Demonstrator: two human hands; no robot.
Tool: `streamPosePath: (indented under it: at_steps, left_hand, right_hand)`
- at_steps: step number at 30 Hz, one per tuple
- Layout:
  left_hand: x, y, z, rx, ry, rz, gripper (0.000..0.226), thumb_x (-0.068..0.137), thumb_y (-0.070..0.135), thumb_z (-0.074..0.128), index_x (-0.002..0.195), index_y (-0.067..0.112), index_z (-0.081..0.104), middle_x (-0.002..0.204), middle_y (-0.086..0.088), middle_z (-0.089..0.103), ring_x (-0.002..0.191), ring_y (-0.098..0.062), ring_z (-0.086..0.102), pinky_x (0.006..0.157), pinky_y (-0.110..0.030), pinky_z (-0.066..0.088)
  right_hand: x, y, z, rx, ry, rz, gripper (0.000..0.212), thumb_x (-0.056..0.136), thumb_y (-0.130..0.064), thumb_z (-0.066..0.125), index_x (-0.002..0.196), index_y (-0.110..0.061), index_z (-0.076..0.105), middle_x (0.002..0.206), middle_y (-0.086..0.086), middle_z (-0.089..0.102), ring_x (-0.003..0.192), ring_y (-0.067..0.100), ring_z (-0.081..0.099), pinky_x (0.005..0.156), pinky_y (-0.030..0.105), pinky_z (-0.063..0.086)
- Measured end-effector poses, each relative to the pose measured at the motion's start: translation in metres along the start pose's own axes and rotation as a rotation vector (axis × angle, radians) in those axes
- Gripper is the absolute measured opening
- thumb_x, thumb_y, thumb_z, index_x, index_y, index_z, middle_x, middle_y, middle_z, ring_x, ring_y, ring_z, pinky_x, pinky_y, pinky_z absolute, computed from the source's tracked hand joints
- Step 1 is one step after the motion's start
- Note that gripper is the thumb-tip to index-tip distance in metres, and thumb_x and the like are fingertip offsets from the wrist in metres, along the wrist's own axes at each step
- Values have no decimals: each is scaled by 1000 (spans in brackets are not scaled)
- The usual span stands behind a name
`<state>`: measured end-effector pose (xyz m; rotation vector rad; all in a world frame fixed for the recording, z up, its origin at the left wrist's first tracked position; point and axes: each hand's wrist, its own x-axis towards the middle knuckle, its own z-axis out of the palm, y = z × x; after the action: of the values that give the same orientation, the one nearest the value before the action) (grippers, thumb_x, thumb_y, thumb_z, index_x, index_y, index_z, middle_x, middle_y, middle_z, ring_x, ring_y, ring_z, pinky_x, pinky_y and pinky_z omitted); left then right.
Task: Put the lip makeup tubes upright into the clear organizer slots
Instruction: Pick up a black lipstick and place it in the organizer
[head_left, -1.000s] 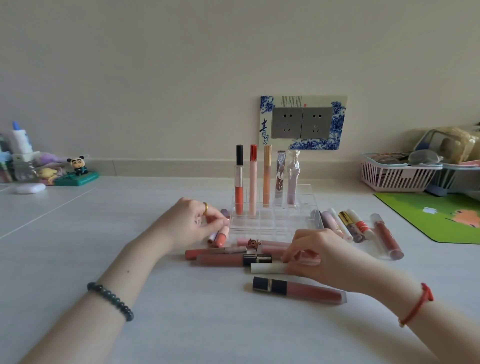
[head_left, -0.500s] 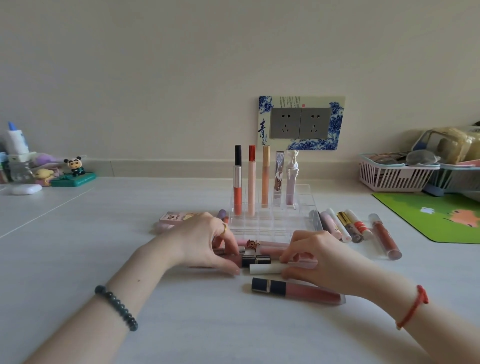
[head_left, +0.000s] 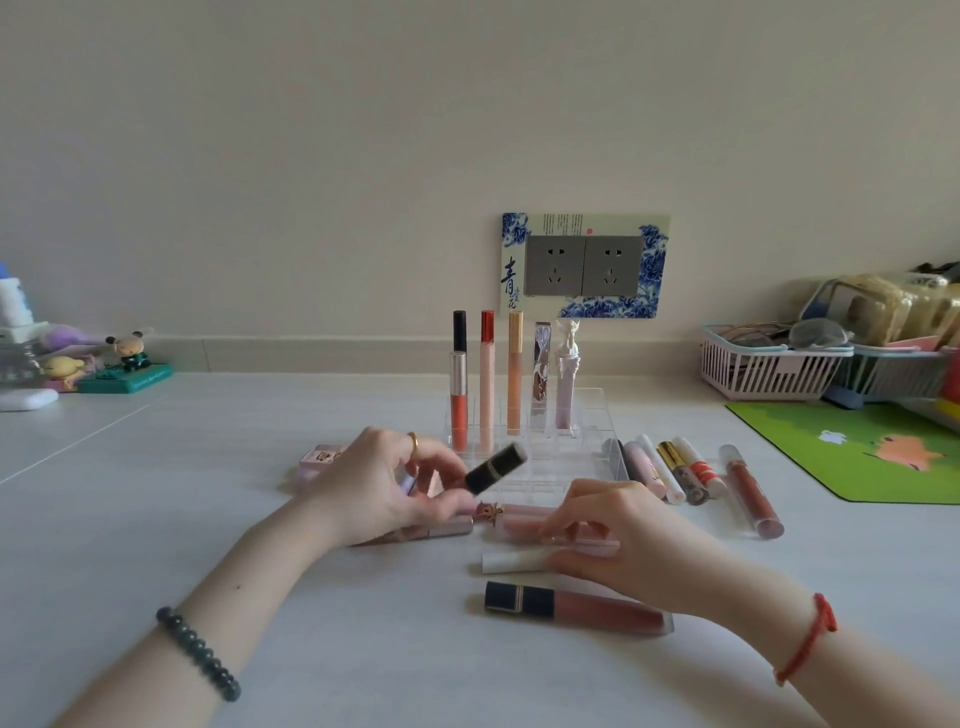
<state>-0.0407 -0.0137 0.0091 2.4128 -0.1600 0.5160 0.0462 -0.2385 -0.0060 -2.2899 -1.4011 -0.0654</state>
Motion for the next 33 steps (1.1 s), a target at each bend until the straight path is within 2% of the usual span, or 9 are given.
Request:
streamPosePath:
  at_steps: [4,12,16,19,22,25,27,29,33]
  left_hand:
    - [2,10,9,-275,48,51,21,67,44,66,78,27,70,55,5,67,58,-14,60,79,-28,48]
    - [11,16,26,-460,99,39,36,56,64,69,81,38,72,80,9,74,82,-20,67,83,-38,51]
    - [15,16,29,-518,160,7,17,65,45,75,79,35,74,85,5,75,88,-22,68,85,-41,53]
    - [19,19,30,-561,209,-24,13,61,41,66,72,40,73,75,13,74,77,-8,67,75,-23,53]
    - [21,20,25,-593,258,-57,21,62,41,64,77,30,73,66,13,70,47,-1,58,50,-9,44]
    - [21,5,16,-588,299,-118,28,74,44,69,93,23,70,56,2,66,33,-24,49,48,-33,46]
    - [22,-7,12,-519,345,-199,13,81,33,66,91,25,67,59,-1,66,39,-30,54,56,-44,49]
    - [23,-20,9,-365,374,-274,6,83,30,63,89,28,65,75,-6,70,56,-17,63,64,-30,51]
    - [23,-37,9,-156,303,-356,17,80,33,66,96,32,61,85,17,66,93,-6,59,70,-11,40]
  right_hand:
    - [3,-9,-4,117,158,18,32,73,-46,64,103,-34,62,81,-22,56,75,-7,50,76,0,33]
    - [19,-25,-4,501,314,-33,21,72,-36,66,91,-30,66,86,-8,70,72,9,64,70,27,55]
    - [25,-25,-8,588,367,-49,19,73,-23,70,91,-23,67,87,-1,71,73,12,66,69,27,56]
    - [33,-25,-13,593,384,-46,18,71,-25,70,88,-22,67,85,-3,71,76,10,66,69,25,56]
    - [47,-26,-22,575,394,-35,13,73,-17,68,86,-18,65,82,-5,70,77,5,67,71,18,55]
    - [67,-21,-35,538,498,11,11,77,-9,66,87,-12,65,80,-4,70,70,2,66,69,13,53]
    - [80,-14,-40,492,571,49,10,77,-10,66,87,-11,67,79,-3,70,71,4,66,71,17,54]
    - [93,-9,-41,452,613,92,11,77,-11,66,88,-13,67,80,-5,69,74,4,65,73,18,54]
    - [107,1,-32,410,619,177,10,77,-12,67,85,-18,66,77,-7,67,73,5,64,73,18,53]
